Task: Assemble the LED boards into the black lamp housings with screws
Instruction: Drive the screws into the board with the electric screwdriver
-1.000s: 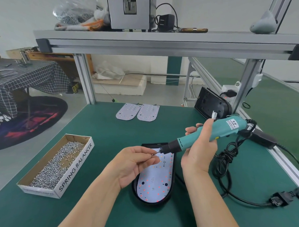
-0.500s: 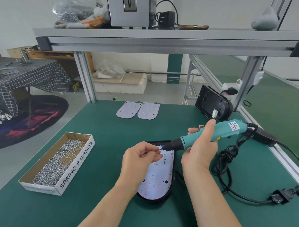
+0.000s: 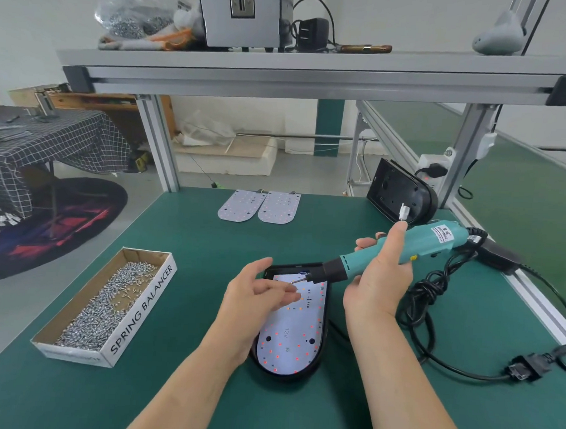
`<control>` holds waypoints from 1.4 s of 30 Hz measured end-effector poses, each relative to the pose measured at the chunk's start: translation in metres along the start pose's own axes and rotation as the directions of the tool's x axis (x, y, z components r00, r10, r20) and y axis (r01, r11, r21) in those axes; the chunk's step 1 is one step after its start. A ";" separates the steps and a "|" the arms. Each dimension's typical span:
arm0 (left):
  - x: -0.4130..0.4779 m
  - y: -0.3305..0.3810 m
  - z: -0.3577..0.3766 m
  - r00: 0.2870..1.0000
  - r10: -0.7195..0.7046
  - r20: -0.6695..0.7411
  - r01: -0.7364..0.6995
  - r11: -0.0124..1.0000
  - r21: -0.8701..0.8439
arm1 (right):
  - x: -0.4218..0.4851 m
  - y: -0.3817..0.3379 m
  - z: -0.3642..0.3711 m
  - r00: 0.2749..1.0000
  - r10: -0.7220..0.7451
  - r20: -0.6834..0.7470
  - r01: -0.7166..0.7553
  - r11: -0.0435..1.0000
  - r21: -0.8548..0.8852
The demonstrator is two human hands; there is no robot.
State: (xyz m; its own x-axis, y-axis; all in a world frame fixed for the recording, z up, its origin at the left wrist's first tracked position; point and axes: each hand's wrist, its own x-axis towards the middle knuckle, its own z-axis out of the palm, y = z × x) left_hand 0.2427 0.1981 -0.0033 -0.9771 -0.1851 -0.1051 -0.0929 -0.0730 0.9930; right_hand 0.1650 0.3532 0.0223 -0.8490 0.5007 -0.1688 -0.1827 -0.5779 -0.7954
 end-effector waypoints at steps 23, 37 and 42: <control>0.033 -0.006 0.009 0.952 -0.306 0.033 0.262 0.862 0.434 | -0.003 0.010 0.043 0.841 -0.416 0.347 0.499 0.845 -0.195; 0.038 -0.011 0.009 0.942 -0.333 0.033 0.294 0.869 0.397 | 0.000 0.023 0.055 0.829 -0.406 0.385 0.524 0.804 -0.280; 0.038 -0.013 0.008 0.941 -0.336 0.031 0.298 0.871 0.391 | -0.001 0.023 0.055 0.815 -0.417 0.403 0.545 0.789 -0.285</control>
State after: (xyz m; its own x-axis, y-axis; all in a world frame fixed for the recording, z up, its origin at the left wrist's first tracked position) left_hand 0.2048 0.2001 -0.0194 -0.8945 -0.1193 -0.4308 -0.4469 0.2640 0.8548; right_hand 0.1343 0.3037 0.0358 -0.8152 0.3894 0.4287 -0.4651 0.0008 -0.8852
